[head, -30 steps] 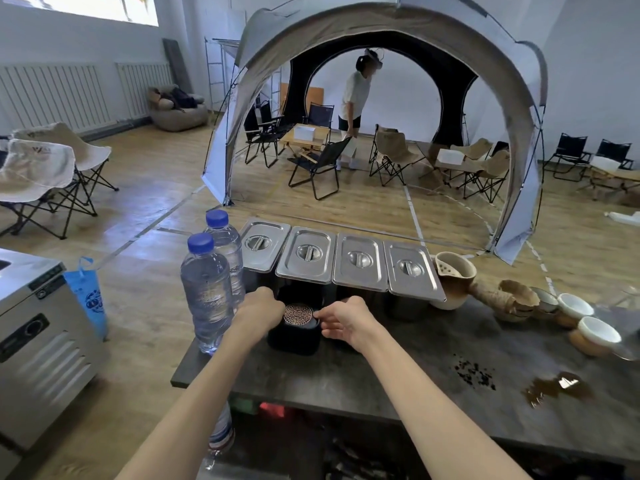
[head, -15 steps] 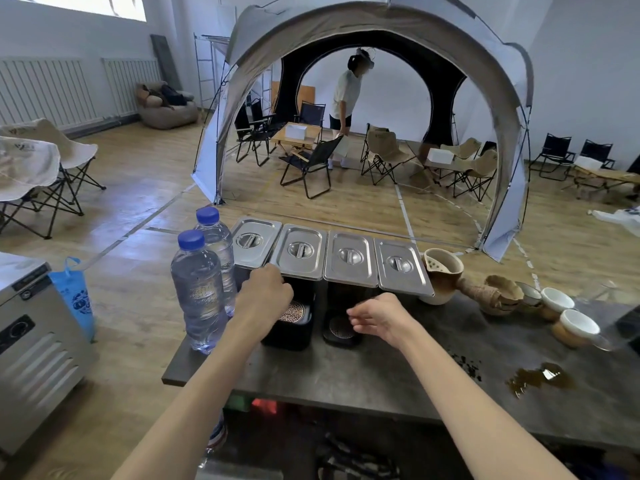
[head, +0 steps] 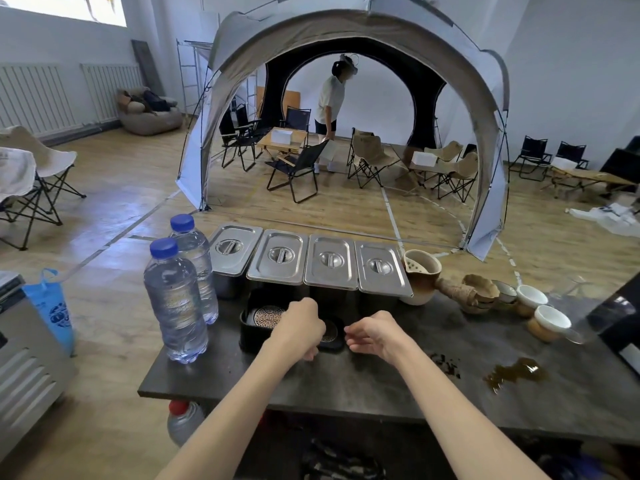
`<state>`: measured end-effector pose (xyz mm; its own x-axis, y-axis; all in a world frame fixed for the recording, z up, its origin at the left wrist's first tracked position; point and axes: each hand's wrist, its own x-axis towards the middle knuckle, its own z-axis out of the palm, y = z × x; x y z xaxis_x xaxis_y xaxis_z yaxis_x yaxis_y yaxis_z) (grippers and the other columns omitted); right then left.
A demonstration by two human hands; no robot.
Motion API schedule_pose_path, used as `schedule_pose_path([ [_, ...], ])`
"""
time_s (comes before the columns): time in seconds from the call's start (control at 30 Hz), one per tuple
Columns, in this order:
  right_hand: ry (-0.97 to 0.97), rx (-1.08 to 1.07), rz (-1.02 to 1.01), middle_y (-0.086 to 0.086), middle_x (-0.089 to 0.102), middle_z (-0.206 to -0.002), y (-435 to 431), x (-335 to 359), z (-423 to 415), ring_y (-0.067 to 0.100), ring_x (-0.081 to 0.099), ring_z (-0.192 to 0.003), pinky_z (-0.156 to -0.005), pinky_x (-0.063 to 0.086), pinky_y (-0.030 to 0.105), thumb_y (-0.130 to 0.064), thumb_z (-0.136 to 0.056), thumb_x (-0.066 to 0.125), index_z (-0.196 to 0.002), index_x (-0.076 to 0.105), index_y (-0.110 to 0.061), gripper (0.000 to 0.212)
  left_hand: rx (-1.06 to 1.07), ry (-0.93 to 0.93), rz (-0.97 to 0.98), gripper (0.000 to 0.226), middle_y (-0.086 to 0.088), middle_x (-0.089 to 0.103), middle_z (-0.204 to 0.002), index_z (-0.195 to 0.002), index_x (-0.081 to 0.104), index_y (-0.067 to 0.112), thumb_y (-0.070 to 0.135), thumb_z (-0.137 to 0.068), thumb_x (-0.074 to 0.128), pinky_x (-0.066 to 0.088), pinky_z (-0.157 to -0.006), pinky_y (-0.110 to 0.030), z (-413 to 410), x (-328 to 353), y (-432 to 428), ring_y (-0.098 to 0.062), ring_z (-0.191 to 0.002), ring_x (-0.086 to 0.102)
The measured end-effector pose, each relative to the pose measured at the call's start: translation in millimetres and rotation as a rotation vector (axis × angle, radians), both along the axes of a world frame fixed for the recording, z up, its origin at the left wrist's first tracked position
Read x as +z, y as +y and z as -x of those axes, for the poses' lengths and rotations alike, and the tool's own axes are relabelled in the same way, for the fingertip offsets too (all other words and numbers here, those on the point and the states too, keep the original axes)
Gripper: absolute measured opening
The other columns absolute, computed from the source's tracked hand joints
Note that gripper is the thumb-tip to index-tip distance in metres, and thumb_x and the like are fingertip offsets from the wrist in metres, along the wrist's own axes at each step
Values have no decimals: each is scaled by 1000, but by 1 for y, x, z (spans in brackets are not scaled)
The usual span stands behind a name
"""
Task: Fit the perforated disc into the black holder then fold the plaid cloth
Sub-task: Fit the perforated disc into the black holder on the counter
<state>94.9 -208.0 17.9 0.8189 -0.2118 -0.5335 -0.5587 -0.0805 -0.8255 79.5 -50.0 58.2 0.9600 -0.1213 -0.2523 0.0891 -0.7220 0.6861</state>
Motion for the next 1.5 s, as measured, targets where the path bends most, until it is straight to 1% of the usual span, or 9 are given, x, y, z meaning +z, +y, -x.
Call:
schedule_pose_path([
  [0.13, 14, -1, -10, 17, 60, -64, 1, -3, 0, 20, 59, -52, -42, 54, 23, 6, -82, 64, -77, 63, 7, 5, 8, 46, -35, 16, -21, 63, -81, -74, 43, 8, -3, -81, 34, 62, -60, -46, 9, -6, -6, -38, -69, 73],
  [0.23, 11, 4, -13, 17, 59, -63, 2, -4, -1, 19, 58, -52, -42, 54, 22, 4, -83, 63, -77, 63, 5, 6, 32, 45, -40, 16, -16, 58, -80, -74, 45, 7, -4, -82, 35, 62, -60, -45, 10, -12, -9, -38, -72, 73],
  [0.43, 9, 22, 17, 15, 59, -64, -4, -5, 2, 17, 58, -51, -40, 50, 22, 4, -83, 64, -88, 65, 7, 6, 71, 37, -25, 13, -20, 55, -108, -87, 49, 3, 1, -86, 36, 61, -57, -44, 13, -22, -14, -39, -74, 72],
  [0.57, 17, 36, -16, 13, 60, -64, -18, 0, 8, 17, 58, -54, -43, 52, 22, 6, -82, 64, -85, 66, 8, 4, 136, 17, 69, 17, -22, 62, -99, -76, 47, 8, 8, -92, 39, 61, -53, -40, 14, -31, -20, -35, -72, 71],
  [0.73, -8, 12, -65, 6, 59, -47, -35, 10, 15, 17, 58, -50, -41, 50, 22, 6, -80, 66, -78, 67, 6, 2, 206, 29, 250, 20, -14, 64, -68, -94, 58, 2, 15, -95, 43, 48, -39, -24, 7, -31, -30, -20, -46, 58],
  [0.9, -63, 17, -117, 11, 57, -59, -37, 26, 16, 14, 58, -46, -40, 50, 21, 5, -79, 67, -85, 67, 9, 7, 192, 2, 311, 19, -9, 61, -50, -90, 65, 5, 16, -93, 49, 37, -34, -15, 2, -15, -22, -11, -26, 47],
  [1.1, -107, 89, -194, 8, 58, -53, -5, 43, 6, 13, 57, -41, -40, 49, 21, 2, -80, 67, -69, 63, -1, 12, 232, -55, 318, 15, -11, 62, -60, -87, 67, 8, 14, -90, 54, 46, -44, -22, -6, 13, 18, -23, -52, 58],
  [1.33, -131, 153, -240, 8, 60, -55, 51, 51, -7, 13, 58, -43, -42, 51, 21, 2, -82, 65, -72, 64, 0, 10, 287, -120, 230, 14, -18, 65, -70, -80, 68, 10, 3, -85, 57, 39, -30, -16, -14, 22, 72, -18, -49, 57],
  [1.5, -103, 130, -198, 9, 58, -55, 76, 44, -13, 15, 56, -45, -41, 51, 21, 2, -83, 62, -70, 61, 0, 14, 320, -128, 190, 16, -16, 61, -61, -72, 68, 2, 1, -79, 54, 43, -38, -23, -17, 8, 86, -27, -55, 59],
])
